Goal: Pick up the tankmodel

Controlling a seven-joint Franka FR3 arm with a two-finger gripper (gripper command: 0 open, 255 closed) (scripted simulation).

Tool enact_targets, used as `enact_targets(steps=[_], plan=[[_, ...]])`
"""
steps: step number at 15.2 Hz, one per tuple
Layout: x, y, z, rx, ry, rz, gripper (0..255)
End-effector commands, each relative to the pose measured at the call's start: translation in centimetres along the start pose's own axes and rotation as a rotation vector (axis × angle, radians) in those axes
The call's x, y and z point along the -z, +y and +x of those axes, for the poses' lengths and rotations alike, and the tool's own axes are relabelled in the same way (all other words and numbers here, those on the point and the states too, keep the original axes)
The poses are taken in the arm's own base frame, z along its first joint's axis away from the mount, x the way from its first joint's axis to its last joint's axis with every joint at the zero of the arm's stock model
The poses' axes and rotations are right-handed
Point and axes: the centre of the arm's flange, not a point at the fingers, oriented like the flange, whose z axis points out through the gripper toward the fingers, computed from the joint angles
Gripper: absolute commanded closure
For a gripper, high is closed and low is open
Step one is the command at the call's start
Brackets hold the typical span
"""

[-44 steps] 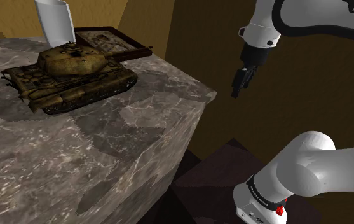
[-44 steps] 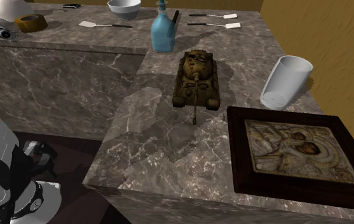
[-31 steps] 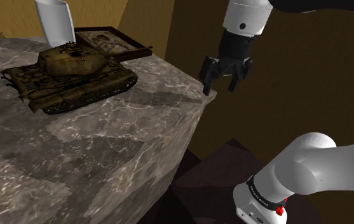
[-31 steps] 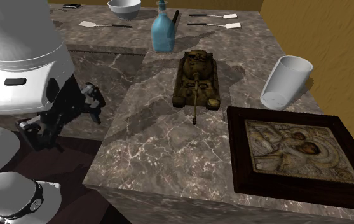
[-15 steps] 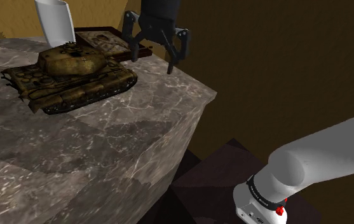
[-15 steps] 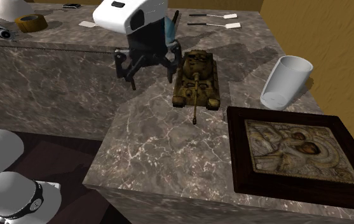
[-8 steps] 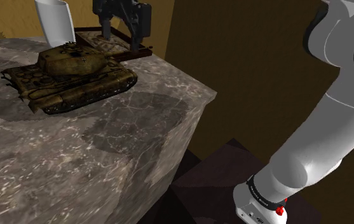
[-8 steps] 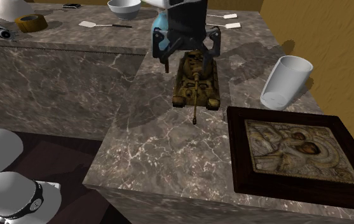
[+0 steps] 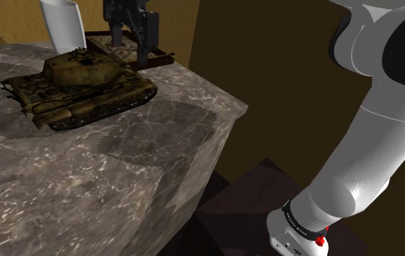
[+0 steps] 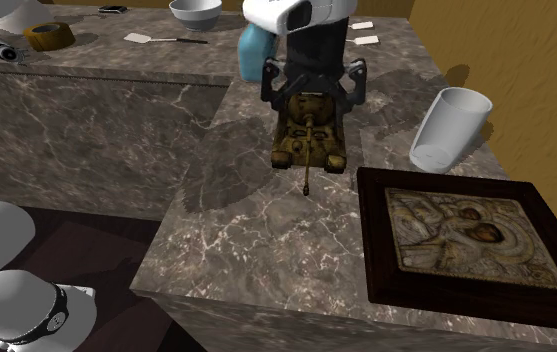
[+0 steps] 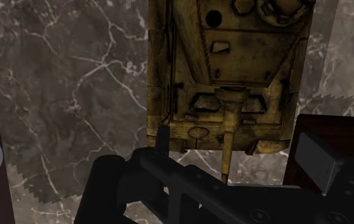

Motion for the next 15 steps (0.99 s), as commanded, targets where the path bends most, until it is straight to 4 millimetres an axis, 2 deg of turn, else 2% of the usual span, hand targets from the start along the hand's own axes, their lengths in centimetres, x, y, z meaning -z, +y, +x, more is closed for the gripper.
enact_targets(steps=[1,3,4,13,15], plan=[[-1.4,0.0,0.0,-0.001,0.0,0.001,0],[-1.4,0.0,0.0,-0.001,0.0,0.001,0],[-1.4,0.0,0.0,-0.001,0.0,0.0,255],[-1.4,0.0,0.0,-0.001,0.0,0.001,255],[-0.3,0.0,-0.1,-0.001,0.0,0.001,255]])
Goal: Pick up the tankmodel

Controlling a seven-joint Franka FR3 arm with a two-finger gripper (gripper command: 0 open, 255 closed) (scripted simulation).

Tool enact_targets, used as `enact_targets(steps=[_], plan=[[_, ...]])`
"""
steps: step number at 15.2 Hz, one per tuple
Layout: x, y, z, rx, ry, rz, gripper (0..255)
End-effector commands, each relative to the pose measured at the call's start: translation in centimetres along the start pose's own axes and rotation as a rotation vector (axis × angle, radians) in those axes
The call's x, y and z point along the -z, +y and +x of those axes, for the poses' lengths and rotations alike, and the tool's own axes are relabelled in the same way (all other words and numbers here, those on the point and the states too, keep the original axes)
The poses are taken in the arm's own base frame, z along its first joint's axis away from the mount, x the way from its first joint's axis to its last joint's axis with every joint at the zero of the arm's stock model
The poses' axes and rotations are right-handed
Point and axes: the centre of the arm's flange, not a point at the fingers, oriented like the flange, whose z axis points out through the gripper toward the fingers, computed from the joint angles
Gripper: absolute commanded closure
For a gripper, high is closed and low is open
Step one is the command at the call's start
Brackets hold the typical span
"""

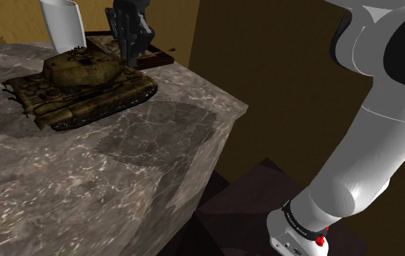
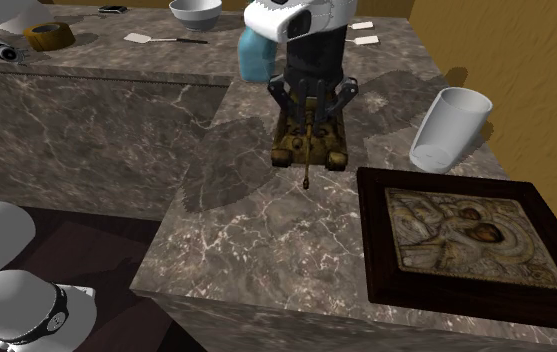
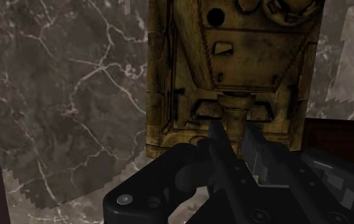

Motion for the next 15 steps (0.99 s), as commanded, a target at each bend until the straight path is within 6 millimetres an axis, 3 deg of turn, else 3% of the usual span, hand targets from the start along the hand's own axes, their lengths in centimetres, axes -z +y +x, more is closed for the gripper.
enact_targets(steps=[1,13,15], plan=[[1.0,-0.1,0.0,-0.001,0.0,0.001,255],[7.3,-0.3,-0.3,-0.001,0.0,0.001,255],[7.4,-0.3,-0.3,-0.001,0.0,0.001,255]])
